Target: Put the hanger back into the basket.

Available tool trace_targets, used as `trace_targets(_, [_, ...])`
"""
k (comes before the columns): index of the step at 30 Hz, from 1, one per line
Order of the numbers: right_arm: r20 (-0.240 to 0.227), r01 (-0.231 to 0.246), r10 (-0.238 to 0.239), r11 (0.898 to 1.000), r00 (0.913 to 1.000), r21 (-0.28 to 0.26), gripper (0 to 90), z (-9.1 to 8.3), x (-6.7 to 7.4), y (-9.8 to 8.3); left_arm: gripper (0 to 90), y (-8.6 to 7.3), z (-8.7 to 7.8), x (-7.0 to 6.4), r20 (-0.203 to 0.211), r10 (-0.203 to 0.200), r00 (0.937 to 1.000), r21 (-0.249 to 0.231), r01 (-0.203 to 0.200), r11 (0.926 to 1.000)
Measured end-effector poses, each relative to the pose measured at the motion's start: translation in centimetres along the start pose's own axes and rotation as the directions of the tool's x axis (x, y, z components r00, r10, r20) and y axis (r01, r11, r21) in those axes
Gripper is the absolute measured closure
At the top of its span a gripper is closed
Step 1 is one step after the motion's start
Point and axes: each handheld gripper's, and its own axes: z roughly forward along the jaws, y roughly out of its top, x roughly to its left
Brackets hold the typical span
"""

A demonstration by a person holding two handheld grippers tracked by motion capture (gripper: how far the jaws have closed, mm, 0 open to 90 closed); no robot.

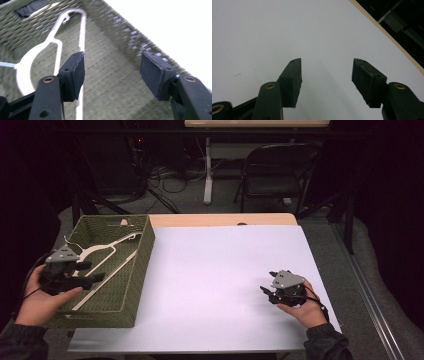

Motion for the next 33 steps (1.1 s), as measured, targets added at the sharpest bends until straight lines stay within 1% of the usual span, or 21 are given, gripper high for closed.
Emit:
trace_targets(1, [-0.001,-0.005,0.005,1.0,1.0,0.0,40.0,0.0,0.0,0.0,36.5,0.4,0.3,-0.8,0.009,0.007,0.9999,-0.005,-0.007,1.0])
trace_targets(4, [-0.006,-0.013,0.013,1.0,0.9999,0.001,39.2,-0.2,0.0,0.0,35.0,1.5,1.0,-2.7,0.046,0.025,0.9986,-0.013,-0.025,0.9996])
trace_targets(5, [-0.008,-0.013,0.013,1.0,0.9999,0.015,39.2,-0.3,0.1,0.0,35.0,1.8,1.3,-3.3,0.06,0.027,0.9978,-0.025,-0.026,0.9994])
trace_targets(6, [-0.008,-0.02,0.02,1.0,0.9998,-0.005,39.2,-0.2,0.1,-0.1,35.0,2.0,1.5,-3.8,0.071,0.028,0.9971,-0.03,-0.026,0.9992])
trace_targets(7, [-0.009,-0.017,0.017,1.0,0.9998,-0.002,39.1,-0.3,0.1,-0.1,35.0,2.4,2.0,-4.6,0.084,0.027,0.9961,-0.037,-0.024,0.999])
trace_targets(8, [-0.007,-0.022,0.022,1.0,0.9997,0.012,39.1,-0.5,0.1,-0.1,35.0,2.6,2.3,-5.0,0.095,0.028,0.995,-0.042,-0.024,0.9988])
trace_targets(9, [-0.012,-0.028,0.028,1.0,0.9995,-0.007,39.0,-0.4,0.0,-0.2,35.0,3.0,2.8,-5.7,0.116,0.031,0.9928,-0.046,-0.026,0.9986])
trace_targets(11, [-0.016,-0.044,0.043,0.999,0.9989,-0.018,38.4,-0.5,0.1,-0.2,35.0,3.5,3.7,-6.9,0.142,0.04,0.9891,-0.059,-0.031,0.9977])
trace_targets(13, [-0.021,-0.05,0.049,0.999,0.9986,-0.013,38.2,-0.7,0.1,-0.2,35.0,3.9,4.4,-7.9,0.156,0.055,0.9862,-0.069,-0.044,0.9966])
trace_targets(14, [-0.022,-0.05,0.05,0.999,0.9985,0.0,38.0,-0.8,0.1,-0.1,35.0,4.0,4.7,-8.3,0.161,0.059,0.9851,-0.074,-0.048,0.9961])
trace_targets(16, [-0.023,-0.053,0.053,0.999,0.9983,-0.003,38.0,-0.9,0.1,-0.1,35.0,4.2,5.5,-9.4,0.174,0.074,0.982,-0.093,-0.058,0.994])
trace_targets(17, [-0.028,-0.055,0.055,0.998,0.9981,-0.018,38.0,-0.8,0.2,-0.2,35.0,4.2,5.9,-9.9,0.174,0.076,0.9817,-0.102,-0.059,0.9931])
trace_targets(18, [-0.029,-0.057,0.056,0.998,0.998,-0.019,38.0,-0.9,0.2,-0.2,35.0,4.2,6.2,-10.2,0.174,0.082,0.9812,-0.105,-0.064,0.9923])
trace_targets(19, [-0.031,-0.058,0.057,0.998,0.9979,-0.016,38.0,-0.9,0.2,-0.3,35.1,4.1,6.5,-10.6,0.172,0.083,0.9816,-0.115,-0.063,0.9913])
trace_targets(20, [-0.029,-0.058,0.058,0.998,0.9979,-0.002,37.9,-1.0,0.2,-0.3,35.1,3.9,6.9,-11.1,0.177,0.089,0.9801,-0.123,-0.068,0.9901])
trace_targets(21, [-0.029,-0.059,0.059,0.998,0.9978,-0.001,38.0,-1.0,0.2,-0.3,35.2,3.8,7.2,-11.5,0.184,0.088,0.9789,-0.123,-0.066,0.9902])
trace_targets(23, [-0.029,-0.062,0.061,0.998,0.9977,-0.02,38.0,-0.9,0.3,-0.4,35.5,3.6,7.7,-12.2,0.196,0.094,0.9761,-0.123,-0.071,0.9898])
trace_targets(26, [-0.035,-0.059,0.059,0.998,0.9976,-0.012,38.0,-0.8,0.4,-0.3,35.5,3.2,8.2,-13.2,0.195,0.116,0.9739,-0.124,-0.093,0.988])
trace_targets(27, [-0.036,-0.059,0.059,0.998,0.9976,-0.013,38.0,-0.8,0.4,-0.3,35.5,3.0,8.5,-13.6,0.199,0.125,0.9719,-0.125,-0.101,0.987])
trace_targets(30, [-0.034,-0.059,0.059,0.998,0.9977,-0.014,38.0,-0.7,0.5,-0.3,35.5,2.4,9.1,-14.2,0.221,0.132,0.9664,-0.141,-0.102,0.9847])
trace_targets(33, [-0.032,-0.055,0.055,0.998,0.998,0.006,38.0,-0.7,0.6,-0.3,35.5,1.7,9.8,-15.0,0.239,0.138,0.9611,-0.141,-0.106,0.9843])
